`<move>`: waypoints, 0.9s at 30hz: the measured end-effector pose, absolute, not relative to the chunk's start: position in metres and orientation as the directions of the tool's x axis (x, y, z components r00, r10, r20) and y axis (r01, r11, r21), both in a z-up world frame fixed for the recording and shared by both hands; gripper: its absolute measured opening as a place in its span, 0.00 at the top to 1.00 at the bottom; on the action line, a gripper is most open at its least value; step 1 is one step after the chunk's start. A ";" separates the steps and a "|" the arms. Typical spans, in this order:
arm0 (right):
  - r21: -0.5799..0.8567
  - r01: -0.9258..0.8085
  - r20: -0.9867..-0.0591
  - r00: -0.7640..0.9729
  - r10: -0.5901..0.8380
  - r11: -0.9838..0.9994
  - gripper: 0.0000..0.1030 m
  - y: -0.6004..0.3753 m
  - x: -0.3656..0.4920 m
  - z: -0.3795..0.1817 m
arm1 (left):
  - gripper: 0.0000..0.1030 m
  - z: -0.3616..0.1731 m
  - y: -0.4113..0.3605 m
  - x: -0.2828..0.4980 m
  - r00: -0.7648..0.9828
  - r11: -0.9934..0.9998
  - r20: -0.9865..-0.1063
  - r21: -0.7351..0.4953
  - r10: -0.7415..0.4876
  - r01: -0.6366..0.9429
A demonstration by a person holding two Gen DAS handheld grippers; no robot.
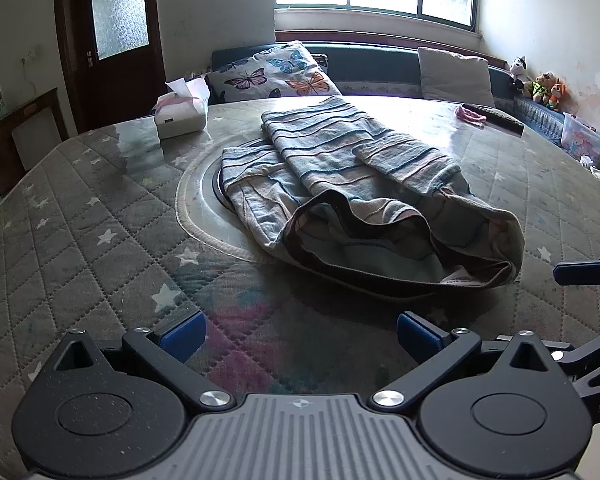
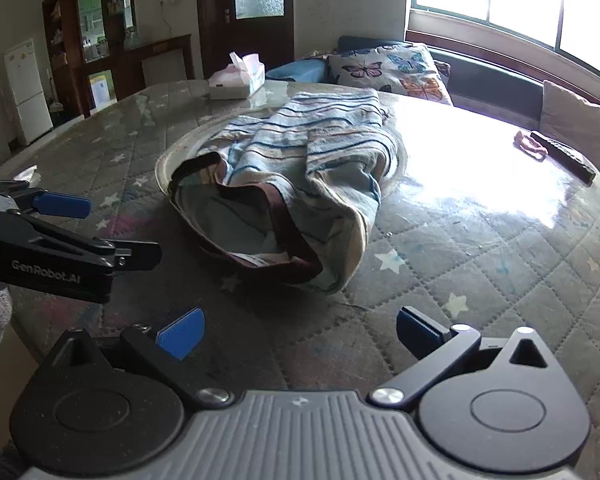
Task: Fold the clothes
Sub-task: 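Approach the folded striped garment with both tools open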
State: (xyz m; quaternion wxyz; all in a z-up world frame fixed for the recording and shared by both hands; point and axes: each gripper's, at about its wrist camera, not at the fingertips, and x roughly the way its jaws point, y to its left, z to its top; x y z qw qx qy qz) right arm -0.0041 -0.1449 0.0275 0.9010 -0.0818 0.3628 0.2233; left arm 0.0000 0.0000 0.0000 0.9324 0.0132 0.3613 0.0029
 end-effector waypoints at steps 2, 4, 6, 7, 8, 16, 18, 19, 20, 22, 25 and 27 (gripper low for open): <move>0.018 -0.460 -0.700 0.628 0.340 0.888 0.00 -0.145 -0.004 0.027 | 0.00 0.000 0.000 0.000 0.740 1.000 -0.673 0.027 0.013 0.006; 0.022 -0.458 -0.710 0.619 0.337 0.888 0.00 -0.145 -0.003 0.027 | 0.00 0.000 -0.001 0.000 0.740 1.000 -0.672 0.027 0.012 0.009; 0.019 -0.458 -0.719 0.611 0.330 0.889 0.00 -0.144 -0.002 0.027 | 0.00 0.000 -0.001 -0.001 0.741 1.000 -0.672 0.028 0.010 0.011; 0.012 -0.458 -0.718 0.614 0.326 0.889 0.00 -0.142 -0.001 0.025 | 0.00 0.000 -0.001 -0.001 0.741 1.000 -0.671 0.028 0.010 0.012; 0.013 -0.456 -0.718 0.615 0.325 0.890 0.00 -0.142 -0.001 0.024 | 0.00 0.000 -0.001 -0.001 0.741 1.000 -0.671 0.028 0.009 0.013; 0.020 -0.457 -0.734 0.597 0.323 0.889 0.00 -0.138 -0.003 0.018 | 0.00 -0.002 -0.004 0.003 0.731 0.999 -0.682 0.031 0.006 0.021; 0.022 -0.457 -0.740 0.591 0.321 0.889 0.00 -0.138 -0.003 0.016 | 0.00 -0.002 -0.005 0.004 0.728 0.999 -0.686 0.031 0.005 0.023; 0.023 -0.455 -0.744 0.587 0.320 0.890 0.00 -0.138 -0.003 0.015 | 0.00 -0.002 -0.005 0.004 0.727 0.999 -0.687 0.031 0.004 0.024; 0.020 -0.456 -0.744 0.587 0.318 0.890 0.00 -0.138 -0.003 0.014 | 0.00 -0.002 -0.005 0.005 0.725 0.999 -0.689 0.031 0.003 0.025; 0.021 -0.456 -0.744 0.587 0.318 0.890 0.00 -0.138 -0.003 0.014 | 0.00 -0.002 -0.005 0.005 0.723 0.999 -0.691 0.032 0.002 0.028; 0.019 -0.458 -0.744 0.588 0.319 0.889 0.00 -0.138 -0.003 0.014 | 0.00 -0.001 -0.005 0.005 0.723 0.999 -0.691 0.029 -0.003 0.032; 0.018 -0.459 -0.742 0.590 0.319 0.888 0.00 -0.138 -0.004 0.013 | 0.00 -0.001 -0.005 0.005 0.723 0.999 -0.691 0.028 -0.003 0.032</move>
